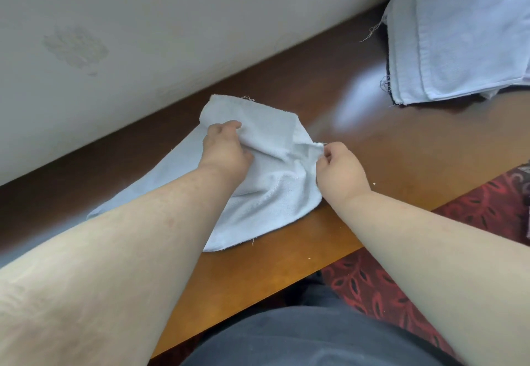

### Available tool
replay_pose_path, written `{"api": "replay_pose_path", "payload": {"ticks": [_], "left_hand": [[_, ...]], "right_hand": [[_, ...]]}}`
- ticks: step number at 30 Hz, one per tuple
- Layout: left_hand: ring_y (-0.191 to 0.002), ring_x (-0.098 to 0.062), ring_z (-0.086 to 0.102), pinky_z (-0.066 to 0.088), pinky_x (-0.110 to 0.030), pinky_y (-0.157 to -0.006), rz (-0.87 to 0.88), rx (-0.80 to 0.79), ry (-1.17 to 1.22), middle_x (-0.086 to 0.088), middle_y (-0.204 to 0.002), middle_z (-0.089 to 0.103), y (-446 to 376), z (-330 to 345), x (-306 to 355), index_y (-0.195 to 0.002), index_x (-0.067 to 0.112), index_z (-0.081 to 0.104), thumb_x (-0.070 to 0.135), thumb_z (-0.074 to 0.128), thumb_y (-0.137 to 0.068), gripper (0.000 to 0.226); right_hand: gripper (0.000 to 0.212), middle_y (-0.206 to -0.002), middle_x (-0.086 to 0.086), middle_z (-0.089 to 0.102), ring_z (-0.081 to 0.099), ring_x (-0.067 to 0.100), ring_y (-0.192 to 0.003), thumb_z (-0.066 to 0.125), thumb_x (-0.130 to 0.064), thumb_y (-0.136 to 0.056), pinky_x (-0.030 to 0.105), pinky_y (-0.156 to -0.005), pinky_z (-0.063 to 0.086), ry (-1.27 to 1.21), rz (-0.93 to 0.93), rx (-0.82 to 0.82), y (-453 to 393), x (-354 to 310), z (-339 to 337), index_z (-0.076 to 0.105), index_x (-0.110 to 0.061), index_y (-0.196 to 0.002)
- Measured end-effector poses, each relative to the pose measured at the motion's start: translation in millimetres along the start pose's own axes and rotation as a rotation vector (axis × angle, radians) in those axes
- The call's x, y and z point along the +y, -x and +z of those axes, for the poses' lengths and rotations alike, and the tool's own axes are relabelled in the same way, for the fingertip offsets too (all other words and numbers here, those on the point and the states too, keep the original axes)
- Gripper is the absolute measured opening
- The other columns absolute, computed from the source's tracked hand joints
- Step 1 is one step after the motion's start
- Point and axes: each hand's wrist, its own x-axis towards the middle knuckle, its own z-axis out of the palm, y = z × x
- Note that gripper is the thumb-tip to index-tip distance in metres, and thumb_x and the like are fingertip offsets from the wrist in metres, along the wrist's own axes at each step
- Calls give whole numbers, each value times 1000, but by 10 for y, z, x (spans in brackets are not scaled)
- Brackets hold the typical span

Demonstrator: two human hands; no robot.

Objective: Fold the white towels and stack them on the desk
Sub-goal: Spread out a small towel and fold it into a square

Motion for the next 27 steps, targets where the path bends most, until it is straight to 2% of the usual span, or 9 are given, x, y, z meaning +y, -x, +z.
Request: {"api": "replay_pose_path", "payload": {"ticks": [3, 6, 12, 14, 17, 20, 22, 24, 27], "left_hand": [[-133, -28, 33, 38, -40, -101, -122, -6, -50, -5, -150, 26, -64, -15, 99, -150, 26, 27, 41, 67, -84, 78], [-144, -31, 21, 27, -43, -111, -114, -38, -242, -7, -160, 16, -181, -10, 274, -155, 26, 14, 52, 49, -88, 80], [-149, -34, -8, 0, -53, -117, 82, -168, -595, -5, -164, 6, -388, 190, 762, -155, 29, 15, 64, 16, -91, 73], [-149, -35, -11, -3, -53, -117, 139, -193, -649, -5, -165, 0, -447, 284, 893, -156, 28, 8, 70, 16, -90, 79], [-149, -32, -12, 1, -50, -118, 225, -221, -640, -6, -164, -10, -506, 410, 1061, -156, 26, -2, 72, 25, -90, 85], [-150, -30, -11, 7, -49, -119, 249, -249, -570, -3, -163, -17, -530, 496, 1137, -156, 27, -7, 71, 35, -89, 90], [-150, -30, -11, 8, -49, -119, 259, -231, -545, -3, -163, -18, -518, 518, 1136, -156, 28, -6, 71, 37, -89, 90], [-150, -30, -8, 9, -48, -119, 286, -200, -507, -3, -164, -14, -468, 518, 1098, -155, 31, -3, 69, 41, -89, 88], [-150, -29, -1, 14, -45, -118, 313, -178, -481, -3, -164, -4, -315, 444, 952, -156, 32, 5, 65, 44, -91, 83]], "right_hand": [[6, -67, -5, 46, 46, 21, -58, 42, -25, -84, 28, -53, 38, -330, 288, 144, 40, 50, -87, 42, -24, -78], [11, -69, -3, 52, 63, 25, -62, 40, -24, -79, 41, -69, 60, -549, 521, 184, 103, 96, -190, 48, -21, -86], [22, -89, 14, 70, 68, 26, -71, 42, -23, -79, 54, -73, 60, -461, 538, 175, 222, 389, -301, 57, -21, -96], [17, -88, 9, 67, 68, 26, -77, 47, -21, -85, 46, -71, 60, -427, 546, 172, 253, 491, -346, 51, -24, -100], [25, -104, 1, 55, 56, 17, -79, 53, -13, -88, 32, -61, 45, -296, 439, 228, 292, 617, -374, 46, -22, -110], [38, -132, -4, 42, 44, 15, -115, 58, -18, -90, 30, -91, 40, 19, 32, 239, 337, 552, -356, 49, -27, -126], [54, -154, -2, 25, 21, 19, -143, 55, -29, -94, 37, -115, 27, 287, -242, 31, 297, 470, -324, 37, -30, -145], [63, -165, -1, 2, -5, 19, -151, 45, -38, -100, 40, -123, 9, 506, -337, -210, 244, 447, -286, 17, -30, -155], [58, -165, 4, 3, -5, 23, -152, 40, -45, -101, 42, -122, 10, 641, -294, -274, 184, 440, -267, 24, -27, -153]]}}
